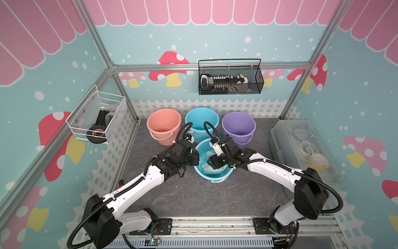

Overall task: Wipe the inside of the bucket with a cloth
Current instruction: Place the cleaning item inside of the bucket.

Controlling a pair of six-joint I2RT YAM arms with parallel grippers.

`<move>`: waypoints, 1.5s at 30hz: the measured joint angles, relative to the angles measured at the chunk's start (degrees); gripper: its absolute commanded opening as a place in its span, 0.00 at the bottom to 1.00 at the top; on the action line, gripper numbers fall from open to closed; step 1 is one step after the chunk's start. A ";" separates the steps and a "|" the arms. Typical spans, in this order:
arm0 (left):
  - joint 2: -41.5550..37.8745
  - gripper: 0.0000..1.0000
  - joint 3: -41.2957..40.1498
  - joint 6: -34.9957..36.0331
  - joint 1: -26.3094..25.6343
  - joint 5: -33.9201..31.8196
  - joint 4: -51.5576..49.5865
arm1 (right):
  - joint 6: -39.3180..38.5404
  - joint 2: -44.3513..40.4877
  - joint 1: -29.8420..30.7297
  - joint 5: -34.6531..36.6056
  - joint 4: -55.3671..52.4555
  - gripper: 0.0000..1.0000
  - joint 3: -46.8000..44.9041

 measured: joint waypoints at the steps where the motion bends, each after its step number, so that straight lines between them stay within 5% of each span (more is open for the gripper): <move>1: -0.17 0.00 -0.52 0.37 -0.13 -0.04 0.59 | -1.33 -0.83 0.00 -0.20 -0.02 0.72 -0.17; 21: -3.13 0.00 -3.08 7.41 -1.33 0.09 3.74 | -65.68 -3.41 0.09 0.31 -19.23 0.77 4.50; 36: -3.28 0.00 -4.46 8.04 -2.12 3.21 5.07 | -80.52 7.26 1.16 4.11 -16.68 0.77 5.95; 43: -3.28 0.00 -4.52 8.22 -2.12 3.72 5.35 | -82.42 9.86 1.18 6.29 -8.46 0.68 1.55; 45: -3.28 0.00 -4.55 8.22 -2.12 3.76 5.35 | -82.27 10.47 1.20 6.40 -6.05 0.58 0.39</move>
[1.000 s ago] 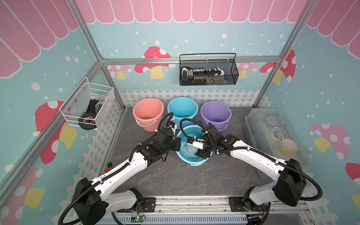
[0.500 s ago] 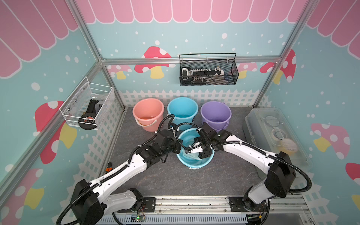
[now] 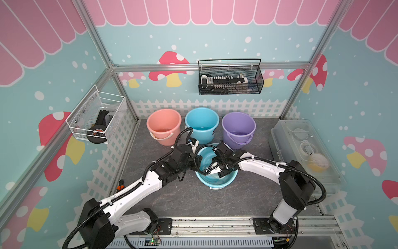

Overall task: Wipe the inside of the bucket with a cloth
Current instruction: Place the cleaning item inside of the bucket, then wipe the dirt from the inside of the bucket.

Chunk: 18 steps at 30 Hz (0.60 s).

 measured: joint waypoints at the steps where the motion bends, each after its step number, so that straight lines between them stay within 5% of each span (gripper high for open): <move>1: 0.00 0.00 0.00 0.00 0.00 0.02 0.00 | 0.46 0.31 0.00 0.22 1.03 0.51 -0.44; 5: 0.00 0.00 0.00 0.00 0.11 0.02 0.02 | 2.58 1.51 0.04 1.49 5.70 0.20 -2.08; 10: 0.04 0.00 0.00 -0.02 0.24 -0.15 0.48 | 6.71 1.62 0.52 6.34 13.68 0.03 -5.05; 18: 1.73 0.00 0.04 -0.02 1.01 -0.94 3.02 | 18.51 4.00 1.01 14.95 27.56 0.00 -6.80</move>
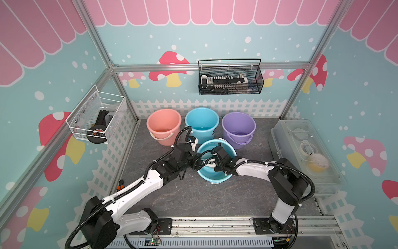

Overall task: Wipe the inside of the bucket with a cloth
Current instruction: Wipe the dirt from the inside of the bucket.

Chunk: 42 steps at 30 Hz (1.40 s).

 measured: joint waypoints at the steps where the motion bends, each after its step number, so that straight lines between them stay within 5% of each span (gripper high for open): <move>1: 0.07 0.00 0.00 -0.02 0.04 0.00 0.17 | 1.40 0.09 0.00 -0.04 0.74 0.00 0.00; 9: 0.66 0.00 0.02 -0.35 0.20 0.15 1.16 | 12.76 0.11 -0.02 -0.39 8.15 0.00 -2.40; 15: 1.05 0.00 0.33 -0.48 0.20 0.68 1.64 | 13.94 0.13 -1.25 -10.86 7.30 0.00 -2.56; 24: 1.09 0.00 0.70 -0.50 0.83 0.28 -0.22 | 6.08 3.32 -3.15 -28.28 -17.42 0.00 7.91; 33: 1.75 0.00 1.31 -1.57 0.92 1.31 -1.62 | 0.39 5.29 -2.16 -18.27 -34.32 0.00 14.49; 42: 2.75 0.00 1.33 -0.39 0.50 5.09 -1.97 | -1.49 1.75 -0.74 -1.18 -31.47 0.00 9.94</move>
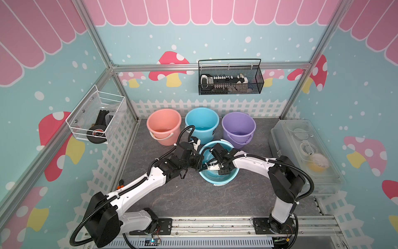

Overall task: Wipe the inside of the bucket with a cloth
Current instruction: Wipe the dirt from the inside of the bucket.

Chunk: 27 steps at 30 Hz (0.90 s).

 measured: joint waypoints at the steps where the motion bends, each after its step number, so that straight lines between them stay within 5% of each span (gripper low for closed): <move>1: 0.09 0.00 0.00 0.00 0.00 0.09 0.13 | -0.37 -0.20 0.17 2.56 1.62 0.00 -0.59; 7: 0.83 0.00 0.00 0.24 0.00 0.04 1.25 | -3.72 -0.31 0.92 15.10 15.56 0.00 -4.81; 16: 1.31 0.00 0.26 0.39 0.17 0.04 1.66 | -5.79 -0.28 0.96 23.26 38.21 0.00 -10.93; 21: 1.73 0.00 0.83 0.15 0.22 0.44 1.49 | -6.19 -0.37 0.28 20.39 47.60 0.00 -14.49; 27: 1.77 0.00 1.31 -0.04 0.24 0.63 0.87 | -2.67 -2.34 -1.44 7.13 48.68 0.00 -15.91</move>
